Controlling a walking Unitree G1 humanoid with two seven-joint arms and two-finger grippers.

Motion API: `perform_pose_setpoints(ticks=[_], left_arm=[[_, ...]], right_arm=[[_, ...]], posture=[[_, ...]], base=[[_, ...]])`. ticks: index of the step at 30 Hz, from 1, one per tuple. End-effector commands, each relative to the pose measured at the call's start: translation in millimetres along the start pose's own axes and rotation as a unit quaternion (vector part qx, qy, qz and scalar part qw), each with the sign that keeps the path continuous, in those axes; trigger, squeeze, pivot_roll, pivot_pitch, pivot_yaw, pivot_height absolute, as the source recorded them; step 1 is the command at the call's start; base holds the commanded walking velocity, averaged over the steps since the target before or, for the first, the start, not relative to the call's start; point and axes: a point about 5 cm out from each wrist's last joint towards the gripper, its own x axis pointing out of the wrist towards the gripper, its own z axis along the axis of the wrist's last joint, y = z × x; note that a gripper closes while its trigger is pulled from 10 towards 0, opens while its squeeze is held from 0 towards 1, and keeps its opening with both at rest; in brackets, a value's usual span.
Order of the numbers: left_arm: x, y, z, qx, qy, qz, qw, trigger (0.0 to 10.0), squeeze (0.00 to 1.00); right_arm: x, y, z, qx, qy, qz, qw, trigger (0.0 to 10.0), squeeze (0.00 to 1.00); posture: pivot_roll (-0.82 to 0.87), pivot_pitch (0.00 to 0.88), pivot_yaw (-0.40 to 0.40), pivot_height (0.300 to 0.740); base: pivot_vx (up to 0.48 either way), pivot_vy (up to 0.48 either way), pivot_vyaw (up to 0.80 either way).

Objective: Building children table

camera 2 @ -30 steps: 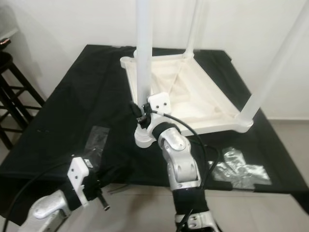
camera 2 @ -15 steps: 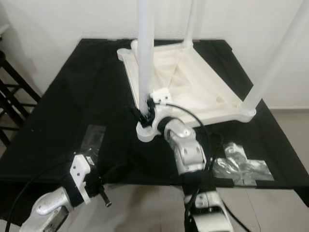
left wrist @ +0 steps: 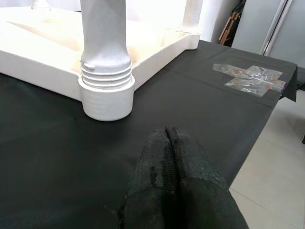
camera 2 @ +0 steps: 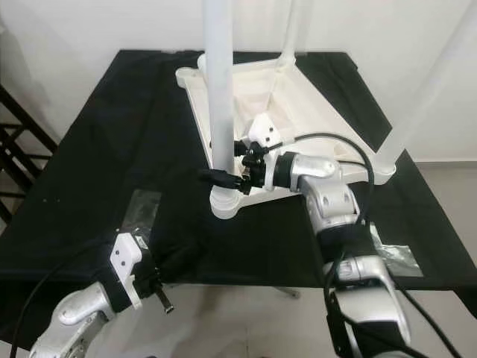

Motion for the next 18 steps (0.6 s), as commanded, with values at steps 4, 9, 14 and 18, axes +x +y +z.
perform_pose_setpoints(ticks=[4,9,14,18], left_arm=[[-3.8,-2.5,-3.6,0.008,0.007,0.003,1.0,10.0,0.0],[-4.8,-2.1,-1.8,0.012,-0.006,0.016,1.0,10.0,0.0],[-5.8,-2.0,0.9,0.019,-0.021,0.031,0.999,10.0,0.0],[-6.1,-1.8,2.0,0.024,-0.026,0.036,0.999,10.0,0.0]], right_arm=[[-3.1,-7.7,-1.9,-0.005,0.018,0.021,1.0,10.0,0.0],[-6.7,-13.6,-8.8,-0.009,0.034,-0.002,0.999,10.0,0.0],[-10.6,-9.4,-29.8,0.01,0.05,-0.019,0.999,10.0,0.0],[-11.3,-7.4,-36.8,0.016,0.056,-0.022,0.998,10.0,0.0]], posture=[[0.12,0.091,-0.008,0.74],[0.12,0.093,-0.013,0.74],[0.12,0.095,-0.011,0.74],[0.12,0.095,-0.011,0.74]], base=[[0.0,0.0,0.0],[0.0,0.0,0.0],[0.0,0.0,0.0],[0.0,0.0,0.0]])
